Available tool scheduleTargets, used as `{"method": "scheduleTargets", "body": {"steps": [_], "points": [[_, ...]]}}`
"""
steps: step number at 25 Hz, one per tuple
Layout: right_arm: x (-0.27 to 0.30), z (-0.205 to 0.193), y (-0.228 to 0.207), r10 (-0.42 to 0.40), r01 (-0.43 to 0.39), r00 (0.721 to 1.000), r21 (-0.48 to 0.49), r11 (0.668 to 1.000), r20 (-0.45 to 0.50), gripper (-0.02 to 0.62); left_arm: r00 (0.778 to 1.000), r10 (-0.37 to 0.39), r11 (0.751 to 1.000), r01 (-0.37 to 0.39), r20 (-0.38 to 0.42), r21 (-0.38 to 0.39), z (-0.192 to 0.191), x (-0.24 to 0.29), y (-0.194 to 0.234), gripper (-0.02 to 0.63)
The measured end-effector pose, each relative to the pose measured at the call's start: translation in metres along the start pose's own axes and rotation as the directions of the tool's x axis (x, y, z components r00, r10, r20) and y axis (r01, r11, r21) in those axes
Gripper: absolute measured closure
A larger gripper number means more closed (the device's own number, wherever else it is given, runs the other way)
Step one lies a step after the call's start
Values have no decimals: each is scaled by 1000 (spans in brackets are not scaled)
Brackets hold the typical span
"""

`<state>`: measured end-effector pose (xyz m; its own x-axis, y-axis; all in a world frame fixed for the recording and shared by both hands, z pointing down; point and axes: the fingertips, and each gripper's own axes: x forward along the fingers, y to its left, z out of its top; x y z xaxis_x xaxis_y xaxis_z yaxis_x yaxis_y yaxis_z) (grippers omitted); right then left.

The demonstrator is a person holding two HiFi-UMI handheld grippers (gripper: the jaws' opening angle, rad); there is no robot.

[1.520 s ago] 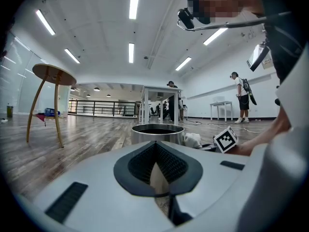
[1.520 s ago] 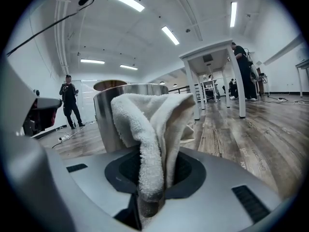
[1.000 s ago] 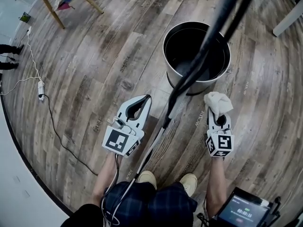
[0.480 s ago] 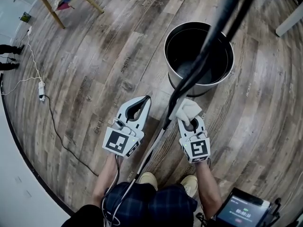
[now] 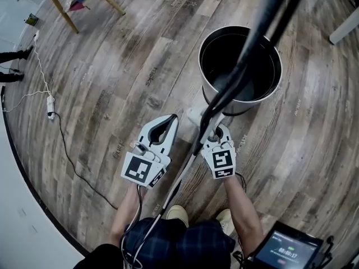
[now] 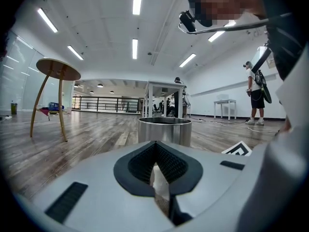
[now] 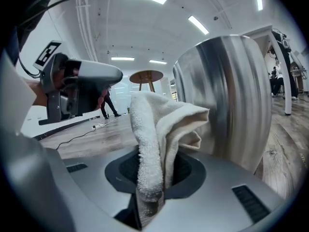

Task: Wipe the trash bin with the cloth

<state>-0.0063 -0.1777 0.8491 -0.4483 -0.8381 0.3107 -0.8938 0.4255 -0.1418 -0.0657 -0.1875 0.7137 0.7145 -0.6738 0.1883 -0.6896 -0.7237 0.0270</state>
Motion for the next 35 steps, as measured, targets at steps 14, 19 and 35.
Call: {"method": "scheduleTargets", "body": {"steps": [14,19,35], "points": [[35,-16,-29,-73,74,993,9,997,-88,505,1000,2,1000,-2,6,-6,4,-2,1,609],[27,-26,-43,-111,113,988,12,994,-105,506,1000,6,1000,-6,6,-9,3,-3,3,609],[-60,-36,-110,-299,300,954,69,951,-27,506,1000,10,1000,-10,-2,0,4,-3,1,609]]}}
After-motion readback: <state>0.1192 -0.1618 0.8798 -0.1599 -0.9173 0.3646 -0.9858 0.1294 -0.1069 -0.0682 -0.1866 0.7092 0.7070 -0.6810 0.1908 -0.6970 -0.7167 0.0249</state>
